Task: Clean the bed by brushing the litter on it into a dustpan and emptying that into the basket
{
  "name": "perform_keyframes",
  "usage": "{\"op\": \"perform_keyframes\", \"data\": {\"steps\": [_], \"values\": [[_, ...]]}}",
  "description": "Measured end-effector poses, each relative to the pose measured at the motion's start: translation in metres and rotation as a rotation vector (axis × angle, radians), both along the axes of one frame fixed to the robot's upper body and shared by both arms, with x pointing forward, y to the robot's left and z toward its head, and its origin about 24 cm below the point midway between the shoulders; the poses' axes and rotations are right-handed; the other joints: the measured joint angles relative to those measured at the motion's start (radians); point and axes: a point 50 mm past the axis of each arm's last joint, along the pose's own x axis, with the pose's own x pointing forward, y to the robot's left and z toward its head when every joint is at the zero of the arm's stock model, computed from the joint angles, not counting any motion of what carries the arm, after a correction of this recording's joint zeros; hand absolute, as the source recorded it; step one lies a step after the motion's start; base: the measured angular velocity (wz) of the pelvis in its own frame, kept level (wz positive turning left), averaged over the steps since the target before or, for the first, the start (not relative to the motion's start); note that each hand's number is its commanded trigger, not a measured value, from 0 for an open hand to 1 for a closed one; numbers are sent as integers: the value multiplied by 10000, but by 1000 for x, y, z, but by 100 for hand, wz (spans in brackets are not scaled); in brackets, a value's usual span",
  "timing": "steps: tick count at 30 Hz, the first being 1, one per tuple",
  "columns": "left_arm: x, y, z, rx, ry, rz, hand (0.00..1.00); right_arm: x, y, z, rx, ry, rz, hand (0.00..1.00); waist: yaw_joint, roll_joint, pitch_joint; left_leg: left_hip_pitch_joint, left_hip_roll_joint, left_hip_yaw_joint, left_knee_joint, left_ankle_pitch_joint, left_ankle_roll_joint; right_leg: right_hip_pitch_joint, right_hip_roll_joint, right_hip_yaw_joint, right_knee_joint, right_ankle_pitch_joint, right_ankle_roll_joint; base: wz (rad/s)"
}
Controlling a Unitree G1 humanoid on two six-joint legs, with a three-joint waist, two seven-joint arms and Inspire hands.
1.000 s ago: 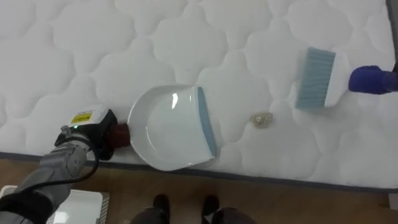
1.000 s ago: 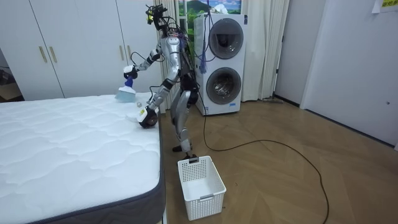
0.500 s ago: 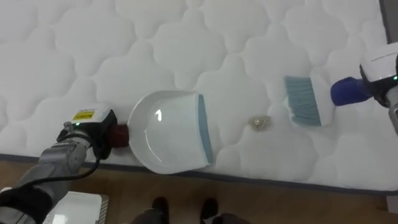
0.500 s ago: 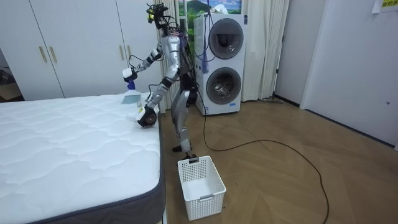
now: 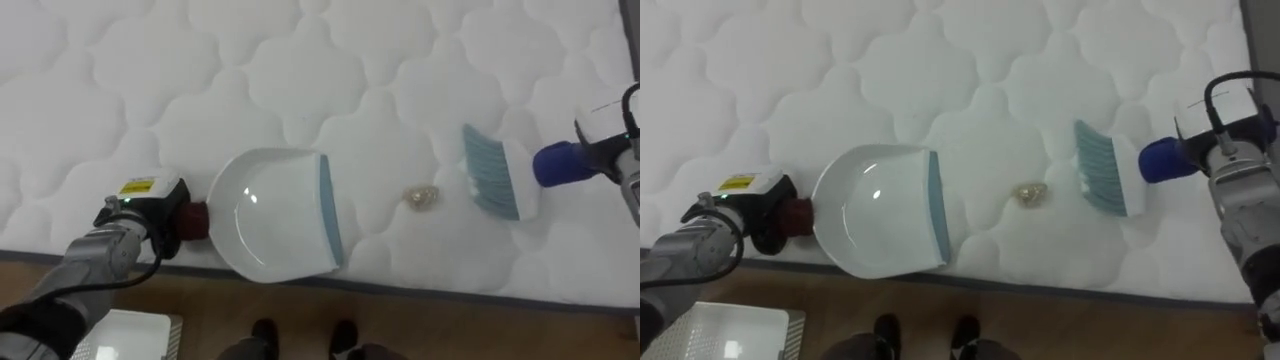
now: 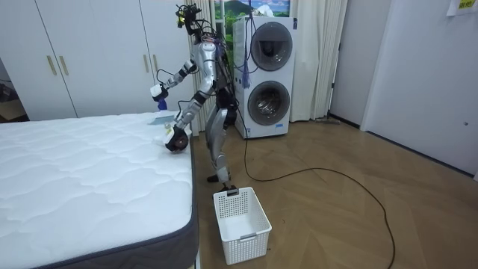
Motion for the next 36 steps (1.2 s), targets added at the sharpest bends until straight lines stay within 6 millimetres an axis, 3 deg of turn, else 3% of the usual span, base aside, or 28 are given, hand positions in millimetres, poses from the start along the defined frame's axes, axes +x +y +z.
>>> {"op": "perform_keyframes", "data": {"steps": [9, 21, 24, 29, 36], "values": [[0, -2, 1, 218, -36, -233, 100, -3, 9, -5, 72, 56, 418, 100, 54, -25, -49, 10, 89, 0, 38, 4, -6, 132, 131, -30, -243, 119, -61, -2], [-4, 0, -5, 319, 186, -49, 100, 6, 53, -5, 653, -139, 1913, 100, 49, -55, -72, 217, 171, 2, -138, 85, -125, 371, 238, 15, -493, 226, -154, -2], [-6, 1, -6, 412, 271, -90, 100, 5, 64, -11, 1464, -7, 2024, 100, 47, -178, -156, 307, 172, 6, -148, 107, -158, 426, 286, 115, -513, 222, -161, 0], [-6, -1, -6, 392, 243, -301, 100, 8, 92, -19, 3837, 16, 2217, 100, -30, -177, -155, 337, 177, 22, -165, 101, -162, 422, 277, 142, -470, 222, -160, -2], [-7, 0, -7, 430, 236, -334, 100, 7, 105, -21, 6439, 612, 1631, 100, -15, -132, -137, 240, 212, 20, -145, 84, -184, 338, 303, 138, -456, 203, -191, 0]]}}
